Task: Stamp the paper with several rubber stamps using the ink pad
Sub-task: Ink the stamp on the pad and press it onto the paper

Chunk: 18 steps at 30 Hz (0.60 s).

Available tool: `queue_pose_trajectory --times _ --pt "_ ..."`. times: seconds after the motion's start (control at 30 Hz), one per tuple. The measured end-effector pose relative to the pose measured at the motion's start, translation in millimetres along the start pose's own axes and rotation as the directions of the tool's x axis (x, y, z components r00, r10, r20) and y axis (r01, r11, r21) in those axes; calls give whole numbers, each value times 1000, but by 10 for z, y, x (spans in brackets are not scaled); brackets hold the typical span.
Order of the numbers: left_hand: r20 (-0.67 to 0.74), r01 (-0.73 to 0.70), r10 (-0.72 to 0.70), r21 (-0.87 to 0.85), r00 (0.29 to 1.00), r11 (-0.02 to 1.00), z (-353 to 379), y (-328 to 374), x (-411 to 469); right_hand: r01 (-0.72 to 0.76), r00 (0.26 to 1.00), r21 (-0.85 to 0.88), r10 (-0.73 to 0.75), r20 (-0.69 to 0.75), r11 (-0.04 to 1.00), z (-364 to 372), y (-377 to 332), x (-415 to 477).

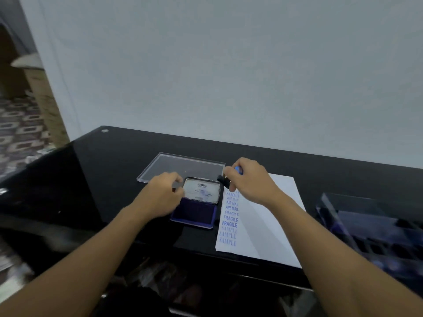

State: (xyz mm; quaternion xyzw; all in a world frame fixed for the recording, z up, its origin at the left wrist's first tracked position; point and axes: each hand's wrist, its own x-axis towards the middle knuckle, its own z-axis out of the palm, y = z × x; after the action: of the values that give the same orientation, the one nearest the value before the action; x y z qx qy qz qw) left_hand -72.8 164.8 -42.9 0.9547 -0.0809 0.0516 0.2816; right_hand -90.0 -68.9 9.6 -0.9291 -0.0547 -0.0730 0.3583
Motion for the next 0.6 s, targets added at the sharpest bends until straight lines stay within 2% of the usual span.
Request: queue_pose_trajectory --times 0.07,0.27,0.6 --pt "-36 21 -21 -3 999 1000 39 -108 -101 24 999 -4 -24 48 1000 121 -74 -60" --pt "-27 96 -94 123 995 988 188 -315 -247 70 988 -98 -56 144 993 409 -242 -104" --pt "-81 73 -61 158 995 985 347 -463 -295 124 950 -213 -54 306 969 603 -418 -17"
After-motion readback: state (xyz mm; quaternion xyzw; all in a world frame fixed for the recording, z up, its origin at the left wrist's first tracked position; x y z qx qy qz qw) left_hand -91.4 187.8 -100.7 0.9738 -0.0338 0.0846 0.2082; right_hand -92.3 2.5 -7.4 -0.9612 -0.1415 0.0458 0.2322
